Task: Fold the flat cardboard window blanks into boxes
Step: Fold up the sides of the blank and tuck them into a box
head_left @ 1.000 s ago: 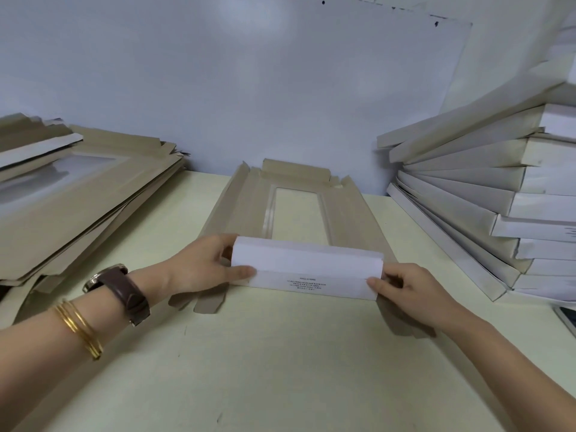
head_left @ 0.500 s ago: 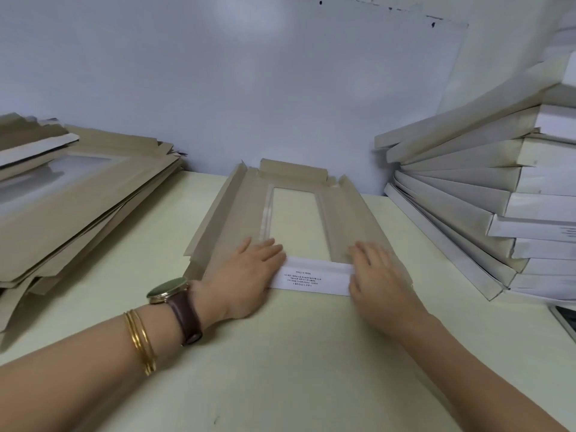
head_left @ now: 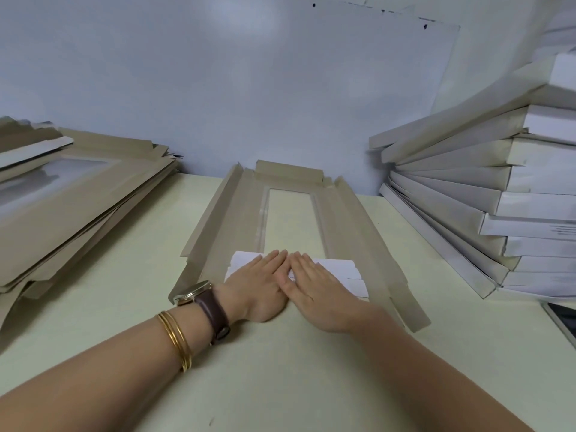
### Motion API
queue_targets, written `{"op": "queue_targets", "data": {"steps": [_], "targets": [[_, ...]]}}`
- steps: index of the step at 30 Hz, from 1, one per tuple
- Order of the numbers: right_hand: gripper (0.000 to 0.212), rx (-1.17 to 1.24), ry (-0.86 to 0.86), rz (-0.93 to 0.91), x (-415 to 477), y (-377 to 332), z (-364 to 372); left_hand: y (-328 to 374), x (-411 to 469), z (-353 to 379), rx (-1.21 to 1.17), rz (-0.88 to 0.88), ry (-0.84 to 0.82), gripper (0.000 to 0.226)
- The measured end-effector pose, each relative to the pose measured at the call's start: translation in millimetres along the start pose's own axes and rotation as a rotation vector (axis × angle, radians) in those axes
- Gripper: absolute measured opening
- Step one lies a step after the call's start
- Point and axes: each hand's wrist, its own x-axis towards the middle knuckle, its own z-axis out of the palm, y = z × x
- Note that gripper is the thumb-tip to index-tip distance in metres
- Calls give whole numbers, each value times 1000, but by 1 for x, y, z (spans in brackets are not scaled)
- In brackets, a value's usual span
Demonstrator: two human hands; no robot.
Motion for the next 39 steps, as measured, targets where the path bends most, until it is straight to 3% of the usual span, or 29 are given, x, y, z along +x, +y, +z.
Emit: {"op": "queue_targets", "data": {"steps": [7,17,23,28,31,36,39], "targets": [[88,-67,-29,95,-16,44,-14,-29,-12,-9,-6,-194,-37,64],[87,-85,-21,271,-30,70,-18,-49,-23,-10,-61,-309,-30,65],[72,17,68,208,-34,65,-27,-51,-25,-14,-245,-294,177,51],[64,381,262,219,-40,59,-34,-48,-25,-27,-544,-352,263,36],[71,749,400,262,-41,58,-38,-44,-35,-38,-845,-353,338,47],[25,1214,606,306,-43,58,-46,-40,-47,-52,-1187,-272,420,34],[41,1274,562,301,-47,58,-55,-35,-49,-62,-1245,-218,302,36]]}}
